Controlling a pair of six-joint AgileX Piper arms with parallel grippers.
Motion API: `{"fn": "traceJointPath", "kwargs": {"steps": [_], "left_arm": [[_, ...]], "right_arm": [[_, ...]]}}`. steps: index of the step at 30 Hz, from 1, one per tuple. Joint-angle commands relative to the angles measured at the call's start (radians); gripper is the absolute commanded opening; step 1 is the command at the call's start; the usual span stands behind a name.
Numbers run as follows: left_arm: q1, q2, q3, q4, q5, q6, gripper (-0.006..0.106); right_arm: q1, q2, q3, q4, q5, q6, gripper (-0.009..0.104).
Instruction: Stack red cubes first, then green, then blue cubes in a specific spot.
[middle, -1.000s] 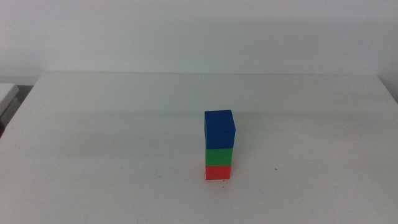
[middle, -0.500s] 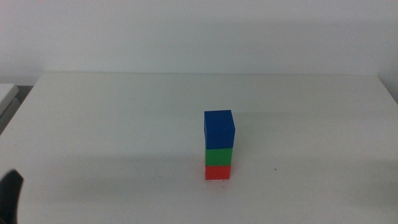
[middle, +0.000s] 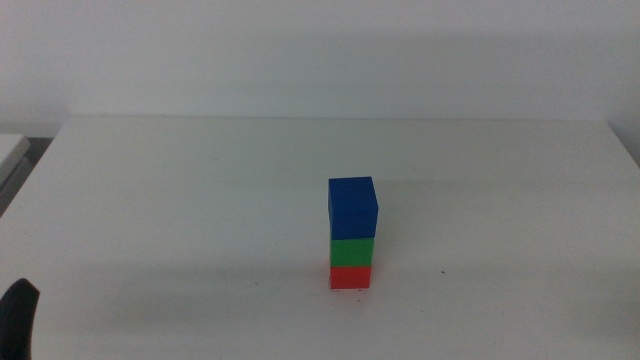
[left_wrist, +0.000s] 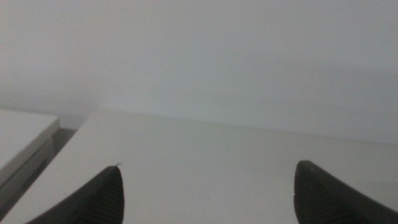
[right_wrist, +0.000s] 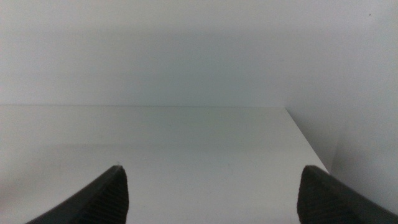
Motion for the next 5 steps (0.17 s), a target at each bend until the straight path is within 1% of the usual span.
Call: {"fn": "traceJointPath", "kwargs": {"steps": [1,5], "left_arm": [[0.0,-0.005,0.001,0.006,-0.041,0.0,0.094],[0.0,-0.005,0.001,0.006,-0.044,0.0,0.094]], "right_arm": [[-0.009,-0.005,0.003,-0.005,-0.011,-0.011,0.093],[-0.009,-0.005,0.003,-0.005,-0.011,-0.011,0.093]]}}
